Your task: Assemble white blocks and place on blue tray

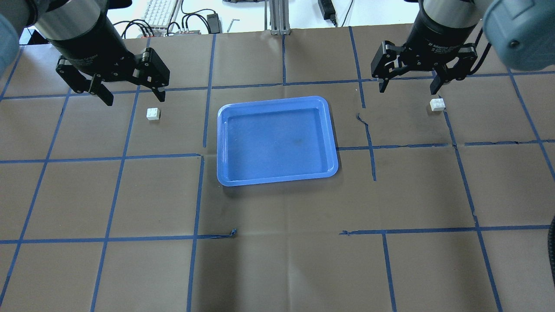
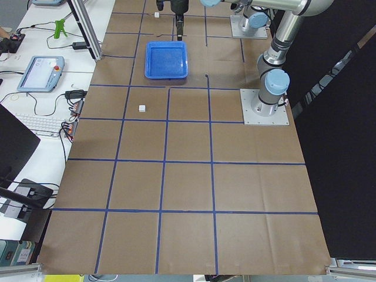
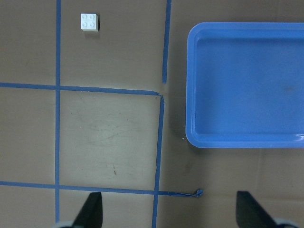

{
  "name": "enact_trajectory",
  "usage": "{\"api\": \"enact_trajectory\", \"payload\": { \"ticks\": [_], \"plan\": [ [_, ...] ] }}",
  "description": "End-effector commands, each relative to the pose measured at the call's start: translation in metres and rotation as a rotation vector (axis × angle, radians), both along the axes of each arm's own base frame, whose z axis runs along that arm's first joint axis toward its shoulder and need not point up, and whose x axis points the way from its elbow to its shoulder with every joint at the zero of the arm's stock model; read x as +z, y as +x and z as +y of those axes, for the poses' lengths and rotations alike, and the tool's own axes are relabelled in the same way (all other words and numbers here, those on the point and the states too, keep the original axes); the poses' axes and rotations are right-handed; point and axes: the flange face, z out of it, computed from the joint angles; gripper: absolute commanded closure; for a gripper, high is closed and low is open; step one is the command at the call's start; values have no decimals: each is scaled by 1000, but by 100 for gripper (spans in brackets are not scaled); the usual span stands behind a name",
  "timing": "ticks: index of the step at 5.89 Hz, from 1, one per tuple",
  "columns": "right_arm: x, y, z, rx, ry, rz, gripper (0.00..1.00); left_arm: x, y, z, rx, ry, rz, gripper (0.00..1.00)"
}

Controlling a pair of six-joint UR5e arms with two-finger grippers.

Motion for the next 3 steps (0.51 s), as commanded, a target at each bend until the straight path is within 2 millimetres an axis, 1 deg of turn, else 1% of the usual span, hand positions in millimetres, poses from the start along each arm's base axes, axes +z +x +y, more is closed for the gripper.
{"api": "enact_trajectory", "payload": {
  "ticks": [1, 3],
  "plan": [
    [0, -1, 0, -2, 2, 0, 0, -3, 0, 2, -12, 7, 0, 0],
    [-1, -1, 1, 1, 14, 0, 0, -7, 2, 3, -9, 15, 0, 0]
  ]
}}
